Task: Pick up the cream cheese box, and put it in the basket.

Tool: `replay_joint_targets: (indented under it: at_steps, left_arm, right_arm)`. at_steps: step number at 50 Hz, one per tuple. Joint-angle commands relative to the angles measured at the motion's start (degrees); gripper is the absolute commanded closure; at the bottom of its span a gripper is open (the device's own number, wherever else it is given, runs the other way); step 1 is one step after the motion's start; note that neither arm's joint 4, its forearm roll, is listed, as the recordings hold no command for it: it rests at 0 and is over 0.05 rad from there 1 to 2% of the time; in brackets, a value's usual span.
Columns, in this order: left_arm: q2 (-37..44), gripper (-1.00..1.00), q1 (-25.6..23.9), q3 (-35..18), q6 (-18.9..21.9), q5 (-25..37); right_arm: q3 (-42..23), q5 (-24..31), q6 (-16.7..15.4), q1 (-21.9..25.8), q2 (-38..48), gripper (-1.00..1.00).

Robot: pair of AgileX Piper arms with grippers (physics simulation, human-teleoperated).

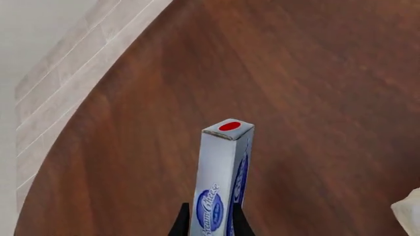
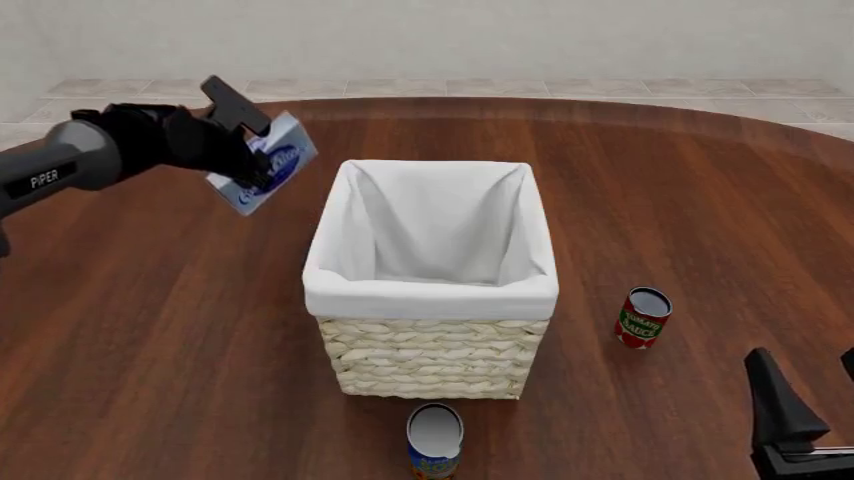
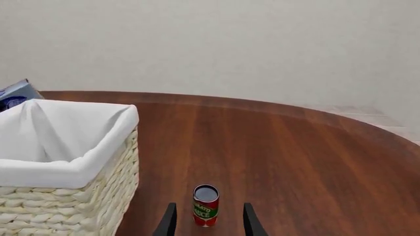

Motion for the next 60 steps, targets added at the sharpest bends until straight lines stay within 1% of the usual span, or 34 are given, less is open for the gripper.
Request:
replay_joint_targets:
  at_steps: [1, 7, 9, 10, 12, 13, 17, 28, 31, 34, 37, 41, 42, 46, 50, 51, 57, 60]
  left_arm:
    - [-2.2, 1.00, -0.1, 0.2, -1.3, -1.5]
    - [-4.3, 1.00, -0.5, 1.2, -3.1, -1.9]
    - [-4.9, 1.00, -0.6, 1.9, -3.1, -2.6]
    - [-5.3, 1.00, -0.4, 1.8, -3.9, -2.8]
    - [-5.6, 1.00, -0.2, 2.4, -3.7, -3.2]
    - [-6.0, 1.00, -0.3, 2.0, -5.0, -3.0]
    - [-6.7, 1.00, -0.1, 2.9, -5.2, -3.8]
    - [-9.8, 1.00, 0.2, 5.6, -7.9, -6.1]
    - [-10.7, 1.00, 0.0, 6.2, -8.6, -6.5]
    - [-12.4, 1.00, -0.4, 7.2, -10.4, -7.3]
    - [-12.8, 1.00, -0.4, 7.8, -10.4, -7.7]
    - [-13.9, 1.00, -0.8, 8.8, -11.8, -8.4]
    - [-14.6, 1.00, -0.9, 9.0, -13.0, -8.9]
    - [-15.2, 1.00, -1.1, 9.4, -13.6, -9.3]
    - [-16.8, 1.00, -1.2, 11.1, -13.4, -11.1]
    - [-17.2, 1.00, -1.7, 11.2, -14.3, -10.7]
    - [-19.2, 1.00, -2.3, 13.1, -15.2, -12.1]
    - [-20.8, 1.00, -2.9, 14.3, -16.7, -12.8]
  right_arm:
    - [0.2, -0.1, 0.0, 0.0, 0.0, -1.00]
    - [0.3, -0.2, 0.2, 0.0, -0.1, -1.00]
    - [0.3, -0.2, 0.2, 0.0, -0.1, -1.00]
    - [0.3, -0.2, 0.2, 0.0, -0.1, -1.00]
    - [0.4, -0.2, 0.2, 0.1, -0.1, -1.00]
    - [0.3, -0.2, 0.2, 0.0, -0.1, -1.00]
    - [0.1, -0.1, 0.1, 0.0, 0.0, -1.00]
    - [-0.3, 0.2, 0.0, 0.1, -0.1, -1.00]
    - [-0.5, 0.3, -0.1, 0.2, -0.1, -1.00]
    - [-0.8, 0.5, -0.2, 0.3, -0.1, -1.00]
    - [-0.9, 0.5, -0.3, 0.4, -0.1, -1.00]
    - [-1.0, 0.6, -0.5, 0.4, -0.1, -1.00]
    - [-1.2, 0.8, -0.5, 0.4, -0.1, -1.00]
    - [-1.4, 1.0, -0.7, 0.5, -0.1, -1.00]
    - [-1.9, 1.3, -0.9, 0.5, -0.1, -1.00]
    - [-1.9, 1.3, -0.9, 0.5, -0.1, -1.00]
    - [-1.9, 1.3, -0.9, 0.6, 0.0, -1.00]
    - [-2.0, 1.3, -1.0, 0.7, 0.0, -1.00]
